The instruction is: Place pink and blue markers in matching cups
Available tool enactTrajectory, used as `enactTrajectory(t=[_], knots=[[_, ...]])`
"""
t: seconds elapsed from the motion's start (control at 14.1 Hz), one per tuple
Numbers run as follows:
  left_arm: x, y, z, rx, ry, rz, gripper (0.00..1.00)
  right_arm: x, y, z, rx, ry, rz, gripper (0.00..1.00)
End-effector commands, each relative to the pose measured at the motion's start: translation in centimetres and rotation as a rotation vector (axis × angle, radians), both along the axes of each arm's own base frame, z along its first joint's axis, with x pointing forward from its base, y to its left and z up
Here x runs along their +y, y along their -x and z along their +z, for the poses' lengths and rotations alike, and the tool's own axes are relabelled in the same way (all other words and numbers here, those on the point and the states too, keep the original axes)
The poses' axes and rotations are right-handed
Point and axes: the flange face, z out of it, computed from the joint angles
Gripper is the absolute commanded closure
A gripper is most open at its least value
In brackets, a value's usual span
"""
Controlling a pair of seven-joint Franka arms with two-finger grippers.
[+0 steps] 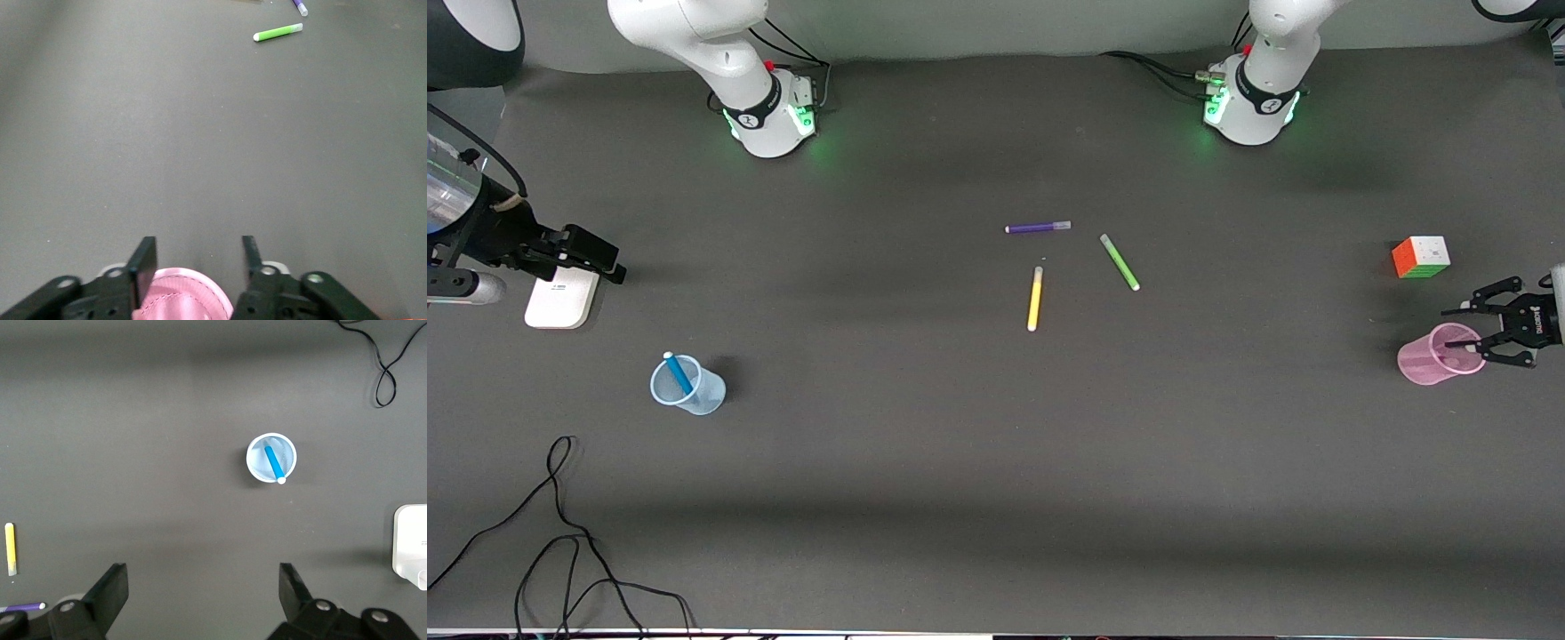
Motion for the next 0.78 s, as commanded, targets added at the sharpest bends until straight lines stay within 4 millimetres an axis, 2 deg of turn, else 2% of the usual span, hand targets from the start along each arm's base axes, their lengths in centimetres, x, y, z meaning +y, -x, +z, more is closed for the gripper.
enactTrajectory(t=[0.0,0.21,0.43,0.57,0.71], knots=[[0.1,-0.7,1.3,-0.023,0.03,-0.004,0.0,0.3,0.6,0.1,0.008,0.014,0.035,0.0],[-1.1,-2.8,6.3,0.093,-0.048,0.108,0.0,1.0,0.4,0.3,0.016,0.015,0.046,0.0],[-4.5,-4.1,11.9,0.201,-0.21,0.23,0.0,1.2,0.4,0.5,0.012,0.013,0.038,0.0],[-8.5,-4.8,16.1,0.272,-0.309,0.327,0.0,1.1,0.3,0.3,0.016,0.015,0.047,0.0],[-13.9,-5.2,20.6,0.333,-0.433,0.438,0.0,0.9,0.1,0.4,0.013,0.016,0.034,0.0]])
